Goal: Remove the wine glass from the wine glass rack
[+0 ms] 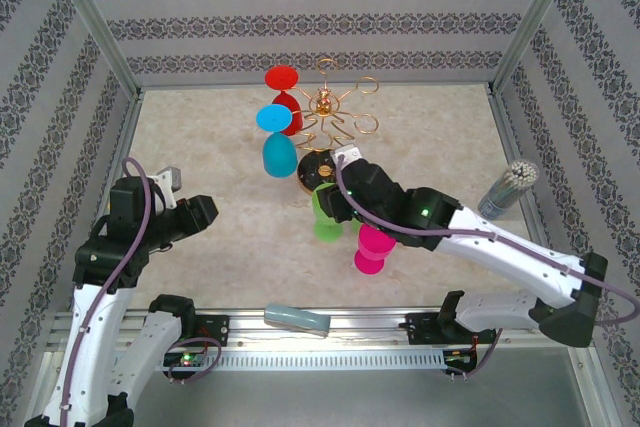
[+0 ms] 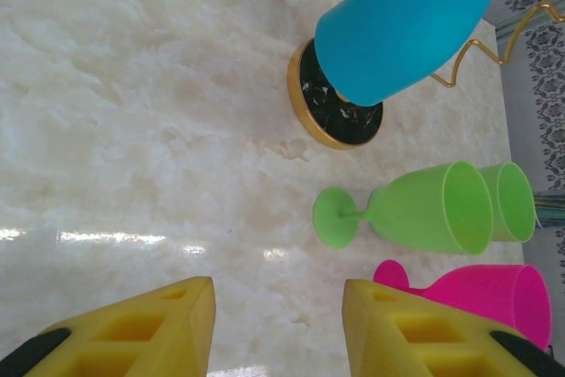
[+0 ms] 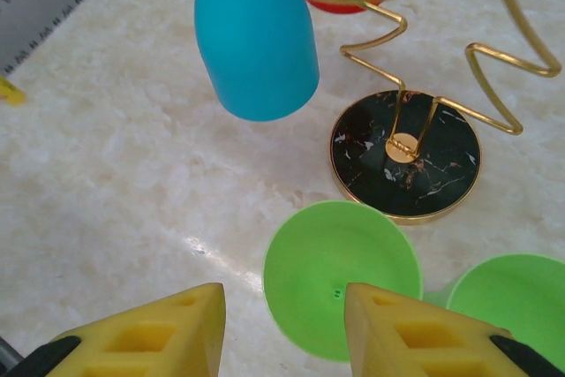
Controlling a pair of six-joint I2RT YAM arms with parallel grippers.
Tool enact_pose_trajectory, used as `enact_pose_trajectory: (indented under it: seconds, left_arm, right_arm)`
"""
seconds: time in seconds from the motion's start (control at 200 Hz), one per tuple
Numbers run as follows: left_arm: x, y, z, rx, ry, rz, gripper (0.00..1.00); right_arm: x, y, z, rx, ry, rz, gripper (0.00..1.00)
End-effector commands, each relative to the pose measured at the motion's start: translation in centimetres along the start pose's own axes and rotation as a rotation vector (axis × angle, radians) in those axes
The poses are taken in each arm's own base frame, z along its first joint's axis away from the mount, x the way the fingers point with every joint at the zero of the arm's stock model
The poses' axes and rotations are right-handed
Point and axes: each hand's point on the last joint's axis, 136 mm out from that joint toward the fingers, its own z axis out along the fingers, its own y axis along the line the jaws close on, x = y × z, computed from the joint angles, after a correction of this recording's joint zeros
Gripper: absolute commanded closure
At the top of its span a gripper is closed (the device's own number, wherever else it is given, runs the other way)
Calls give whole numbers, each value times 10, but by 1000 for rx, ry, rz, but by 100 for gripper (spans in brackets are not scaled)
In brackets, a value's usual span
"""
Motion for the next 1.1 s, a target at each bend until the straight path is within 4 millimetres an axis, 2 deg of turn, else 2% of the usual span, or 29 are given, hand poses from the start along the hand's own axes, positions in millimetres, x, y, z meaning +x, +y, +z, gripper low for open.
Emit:
enact_pose_trajectory:
  seconds: [0.0,0.185,0.285,0.5,0.68,0.859,1.094]
  left_arm:
    - [-17,-13,-6,38,-46,29,57]
    - [-25,-25,-4,86,-54,12,57]
    - [-33,-31,-5,94,-56,16,57]
    - [-59,-54,-8,140,-67,19,55]
    - [-80,-70,-6,161,-60,31,55]
    - [-102,-82,0,176,-73,50,55]
    - [-126,-94,13,190,-79,76,55]
  right_arm:
    - [1,-5,-15,-18,-9,40,59]
    - [-6,1,-34,-87,-41,79,60]
    - [-17,6,-46,-121,-64,91,59]
    - [-53,22,-65,-206,-92,105,57]
    - [-93,35,-75,-287,-110,120,55]
    - [-128,46,-60,-400,-71,180,53]
    - [-156,49,-18,-452,-22,233,52]
